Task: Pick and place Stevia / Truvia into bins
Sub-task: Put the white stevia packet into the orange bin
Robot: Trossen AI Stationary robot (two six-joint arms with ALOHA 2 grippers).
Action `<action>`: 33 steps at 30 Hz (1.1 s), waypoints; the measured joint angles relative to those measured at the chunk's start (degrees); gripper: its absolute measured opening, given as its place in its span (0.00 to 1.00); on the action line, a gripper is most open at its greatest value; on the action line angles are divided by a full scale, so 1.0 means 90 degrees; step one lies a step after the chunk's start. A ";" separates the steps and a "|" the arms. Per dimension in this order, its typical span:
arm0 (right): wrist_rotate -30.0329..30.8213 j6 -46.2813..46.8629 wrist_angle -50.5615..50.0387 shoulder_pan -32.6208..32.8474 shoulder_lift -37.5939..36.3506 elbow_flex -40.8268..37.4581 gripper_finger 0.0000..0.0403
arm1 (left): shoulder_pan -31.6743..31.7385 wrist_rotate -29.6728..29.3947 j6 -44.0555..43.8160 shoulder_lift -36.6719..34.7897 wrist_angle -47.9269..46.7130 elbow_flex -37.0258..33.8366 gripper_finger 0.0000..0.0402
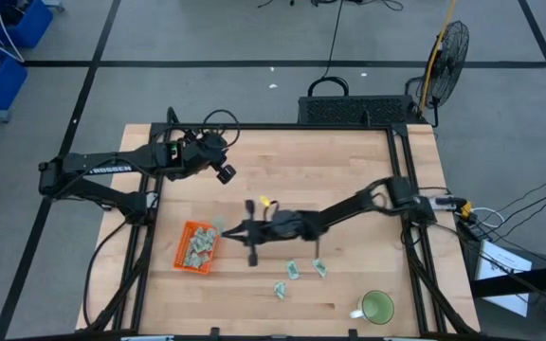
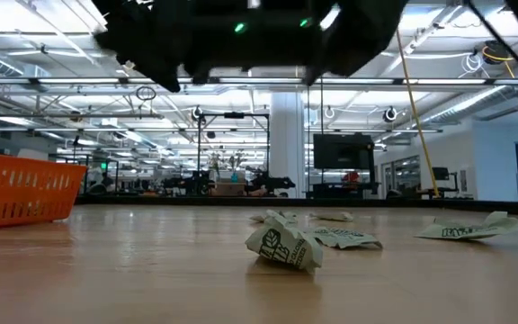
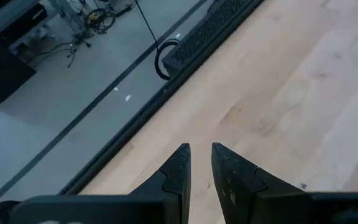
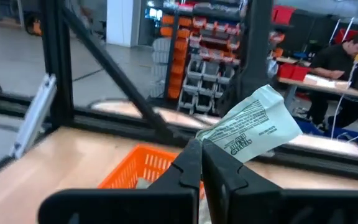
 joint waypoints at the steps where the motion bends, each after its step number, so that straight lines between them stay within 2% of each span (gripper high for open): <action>1: 0.0000 0.0001 -0.0032 0.0000 0.0227 0.0220 0.00 | -0.0001 0.0052 -0.0003 -0.0002 -0.0001 0.0001 0.18; 6: -0.0005 0.0006 -0.0134 -0.0008 0.1130 0.1002 0.00 | -0.0003 0.0351 -0.0036 -0.0002 -0.0233 0.0002 0.18; 10: -0.0006 0.0469 -0.0289 -0.0110 0.1431 0.1235 0.00 | -0.0007 0.0516 -0.0041 -0.0002 -0.0458 0.0002 0.18; 14: -0.0269 0.1093 -0.0569 -0.0236 0.1448 0.1229 0.00 | -0.0008 0.0596 -0.0046 -0.0002 -0.0589 0.0002 0.18; 19: -0.0338 0.1003 -0.0628 -0.0334 0.1448 0.1231 0.02 | -0.0008 0.0601 -0.0070 -0.0002 -0.0614 0.0002 0.18; 33: -0.0674 0.0790 -0.0623 -0.0340 0.1446 0.1229 0.21 | -0.0008 0.0713 -0.0142 -0.0002 -0.0614 0.0002 0.18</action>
